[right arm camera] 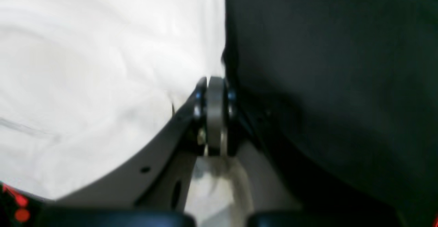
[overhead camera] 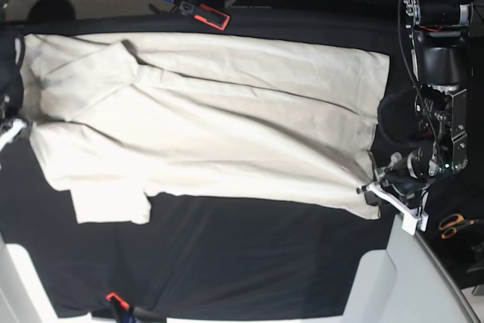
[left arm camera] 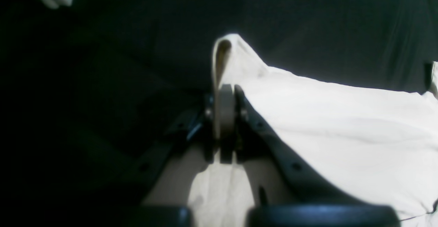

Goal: Fold the T-shirt properly
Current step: 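Open right gripper and shift it along the shirt's side edge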

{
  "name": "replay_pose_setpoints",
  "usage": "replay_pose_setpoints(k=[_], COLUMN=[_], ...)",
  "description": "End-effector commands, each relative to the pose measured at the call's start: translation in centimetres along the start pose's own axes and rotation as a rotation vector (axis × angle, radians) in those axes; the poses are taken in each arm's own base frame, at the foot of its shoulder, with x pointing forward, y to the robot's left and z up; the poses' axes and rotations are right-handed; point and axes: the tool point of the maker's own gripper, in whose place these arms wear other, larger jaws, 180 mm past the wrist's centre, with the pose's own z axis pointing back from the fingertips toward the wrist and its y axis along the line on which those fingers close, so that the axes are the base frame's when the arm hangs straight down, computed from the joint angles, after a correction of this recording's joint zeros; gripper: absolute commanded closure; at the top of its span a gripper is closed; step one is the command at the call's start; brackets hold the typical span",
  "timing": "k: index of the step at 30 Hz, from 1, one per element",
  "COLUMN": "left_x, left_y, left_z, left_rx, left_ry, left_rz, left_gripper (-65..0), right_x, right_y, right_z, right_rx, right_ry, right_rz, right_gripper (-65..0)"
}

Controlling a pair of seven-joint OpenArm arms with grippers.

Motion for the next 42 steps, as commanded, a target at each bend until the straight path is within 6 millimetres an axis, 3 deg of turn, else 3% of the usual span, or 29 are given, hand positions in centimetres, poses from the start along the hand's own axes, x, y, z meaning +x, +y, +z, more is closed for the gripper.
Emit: replay_pose_setpoints(k=[1,6,15,19,30,35,42], left_x=[2.8,2.8,2.8,2.7,2.8,2.9,2.4], left_y=[0.2,0.2,0.1,0.1,0.1,0.0,0.1], left_z=[0.6,0.6,0.6,0.6,0.6,0.6,0.5], left_rx=[0.001,0.001,0.000,0.001,0.000,-0.001,0.000], left_ry=[-0.068,-0.068,-0.069,-0.067,-0.067,-0.069,-0.059], left_rz=[-0.012,-0.012,-0.014,-0.014,-0.020,-0.022,-0.017], left_gripper=[0.0,0.0,0.0,0.0,0.0,0.0,0.0], right_x=[2.0,-0.3,-2.7,-2.7,0.8,4.8,7.0], right_y=[-1.1,-0.7,-0.1,0.1,0.7,0.8,-0.1], right_z=[1.7,3.6,2.5,3.1,5.9,5.8,2.1], right_rx=[-0.029,-0.055,-0.029,-0.033,-0.090,-0.079,-0.033], right_ry=[-0.058,-0.023,0.045,0.082,0.021,-0.050,-0.060], right_rz=[0.014,0.009,-0.032,-0.018,0.100,0.077,-0.049], right_gripper=[0.0,0.0,-0.9,-10.8,-45.9,-46.5,-47.6])
